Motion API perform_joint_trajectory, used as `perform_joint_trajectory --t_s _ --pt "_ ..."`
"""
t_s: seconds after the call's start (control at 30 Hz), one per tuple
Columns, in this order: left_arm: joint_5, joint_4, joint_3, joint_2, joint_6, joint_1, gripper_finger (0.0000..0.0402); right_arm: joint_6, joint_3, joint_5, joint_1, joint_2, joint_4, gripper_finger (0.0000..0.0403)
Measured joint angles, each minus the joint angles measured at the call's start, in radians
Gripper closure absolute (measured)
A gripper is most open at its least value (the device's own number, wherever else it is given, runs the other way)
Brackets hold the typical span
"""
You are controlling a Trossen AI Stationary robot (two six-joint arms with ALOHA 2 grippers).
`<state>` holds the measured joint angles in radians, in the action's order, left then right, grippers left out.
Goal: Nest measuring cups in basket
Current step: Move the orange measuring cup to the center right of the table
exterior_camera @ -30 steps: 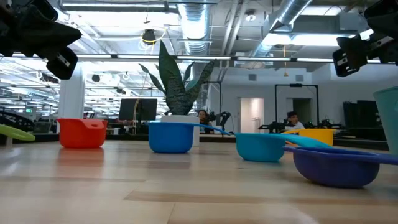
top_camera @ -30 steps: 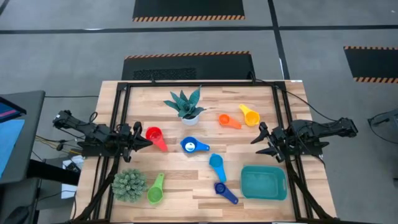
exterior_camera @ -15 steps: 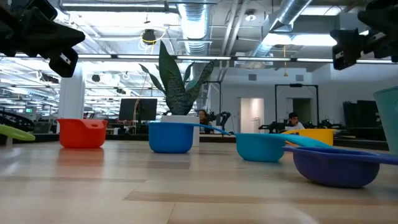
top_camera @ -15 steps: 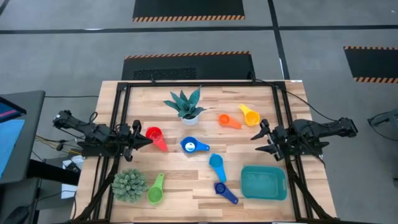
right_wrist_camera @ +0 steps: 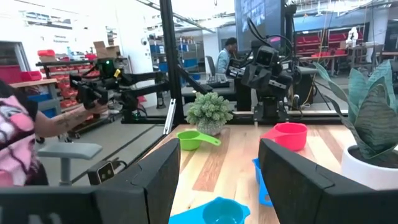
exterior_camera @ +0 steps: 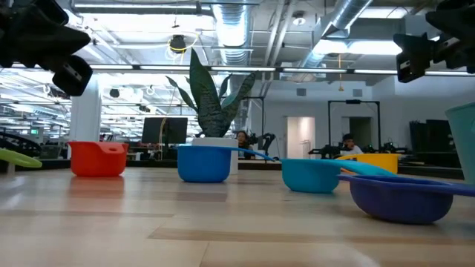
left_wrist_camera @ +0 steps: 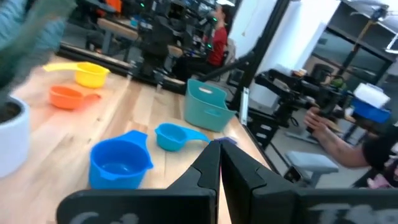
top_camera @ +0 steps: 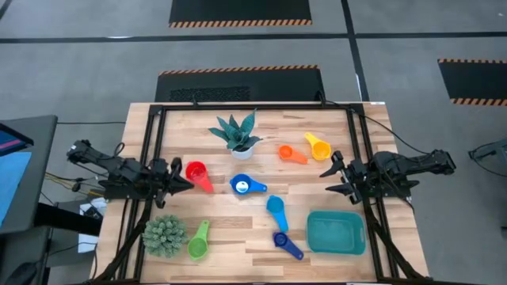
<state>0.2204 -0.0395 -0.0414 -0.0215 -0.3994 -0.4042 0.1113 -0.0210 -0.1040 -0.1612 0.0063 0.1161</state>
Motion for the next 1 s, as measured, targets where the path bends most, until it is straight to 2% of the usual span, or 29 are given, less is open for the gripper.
perform_joint_trajectory --t_s 0.1,0.2,0.4,0.5,0.63,0.77,0.87,1.0 --pt "0.009 0.0 0.0 -0.026 -0.005 0.0 0.0401 -0.014 0.0 0.0 0.0 0.0 -0.013 0.0163" --pt "0.075 0.007 0.0 -0.059 0.02 0.0 0.0401 -0.059 0.0 0.0 0.0 0.0 -0.01 0.0163" --pt "0.39 0.1 0.003 -0.127 0.079 0.0 0.0401 -0.067 0.0 0.0 -0.001 0.0 0.067 0.0163" --pt "0.48 0.22 0.003 -0.156 0.167 0.0 0.0402 -0.068 -0.001 0.008 -0.001 0.0 0.177 0.0163" --pt "0.477 0.419 0.003 -0.198 0.425 0.0 0.0402 -0.139 -0.002 0.123 -0.001 0.008 0.31 0.0163" --pt "0.418 0.605 0.002 -0.241 0.686 0.0 0.0402 -0.251 -0.002 0.195 0.0 0.034 0.378 0.0163" --pt "0.381 0.673 0.001 -0.261 0.78 0.0 0.0401 -0.301 -0.002 0.222 0.0 0.067 0.426 0.0163" --pt "0.378 0.679 0.001 -0.265 0.798 0.0 0.0401 -0.34 -0.011 0.245 0.0 0.141 0.523 0.0163"
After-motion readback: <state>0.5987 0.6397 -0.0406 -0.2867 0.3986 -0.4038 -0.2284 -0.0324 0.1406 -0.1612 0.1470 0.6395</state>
